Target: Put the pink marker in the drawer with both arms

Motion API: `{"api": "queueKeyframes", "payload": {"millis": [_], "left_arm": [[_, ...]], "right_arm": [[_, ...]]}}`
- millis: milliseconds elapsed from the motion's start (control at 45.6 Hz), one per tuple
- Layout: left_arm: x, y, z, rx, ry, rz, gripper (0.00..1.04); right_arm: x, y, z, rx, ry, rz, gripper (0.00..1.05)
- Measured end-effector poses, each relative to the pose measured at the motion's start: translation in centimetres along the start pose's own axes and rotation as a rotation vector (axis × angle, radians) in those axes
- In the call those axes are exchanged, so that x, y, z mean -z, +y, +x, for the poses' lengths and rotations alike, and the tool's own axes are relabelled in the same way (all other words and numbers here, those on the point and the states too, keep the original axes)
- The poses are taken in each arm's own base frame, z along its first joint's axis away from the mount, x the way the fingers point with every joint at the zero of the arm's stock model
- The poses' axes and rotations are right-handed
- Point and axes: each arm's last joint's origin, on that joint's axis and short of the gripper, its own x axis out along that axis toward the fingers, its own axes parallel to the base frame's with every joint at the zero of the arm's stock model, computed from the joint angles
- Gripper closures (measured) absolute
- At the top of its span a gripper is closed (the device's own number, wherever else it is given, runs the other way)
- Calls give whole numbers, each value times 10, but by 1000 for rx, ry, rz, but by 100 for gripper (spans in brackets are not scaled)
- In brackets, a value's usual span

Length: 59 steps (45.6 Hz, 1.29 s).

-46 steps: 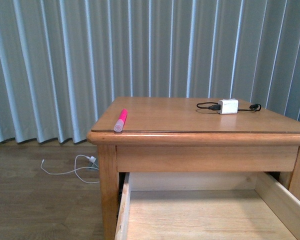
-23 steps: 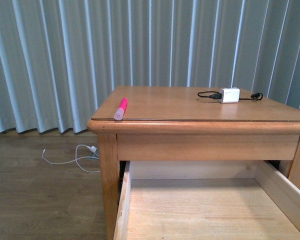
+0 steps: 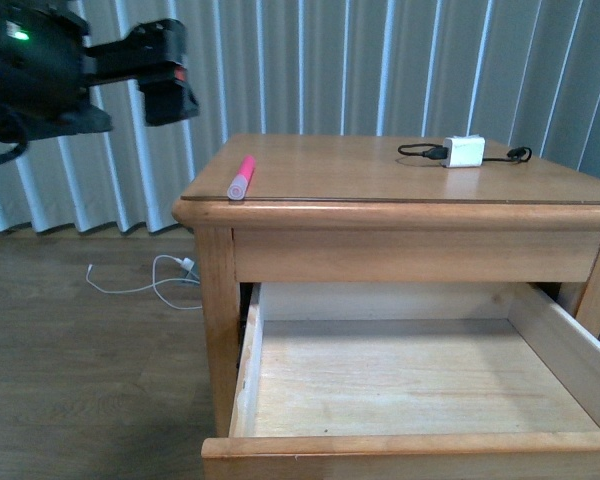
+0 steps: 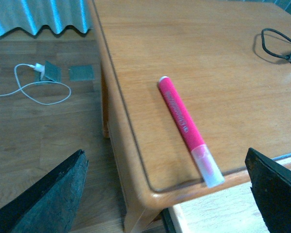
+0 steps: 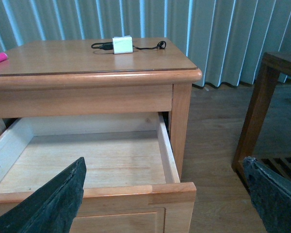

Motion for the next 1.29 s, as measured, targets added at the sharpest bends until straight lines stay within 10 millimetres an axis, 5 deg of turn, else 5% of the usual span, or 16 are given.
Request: {"api": "queueKeyframes", "payload": {"millis": [219,482,1008,1293], "left_arm": [[-1,-29,43,55,51,11,6],[9,-40,75,47,112,20,6],[12,-40,97,31,148,94,7],[13,-40,98,22,168,150,61]], "right_arm": [[0,0,0,0,0,0,9],[0,0,0,0,0,0,9],[0,0,0,0,0,0,9],[0,0,0,0,0,0,9]]}}
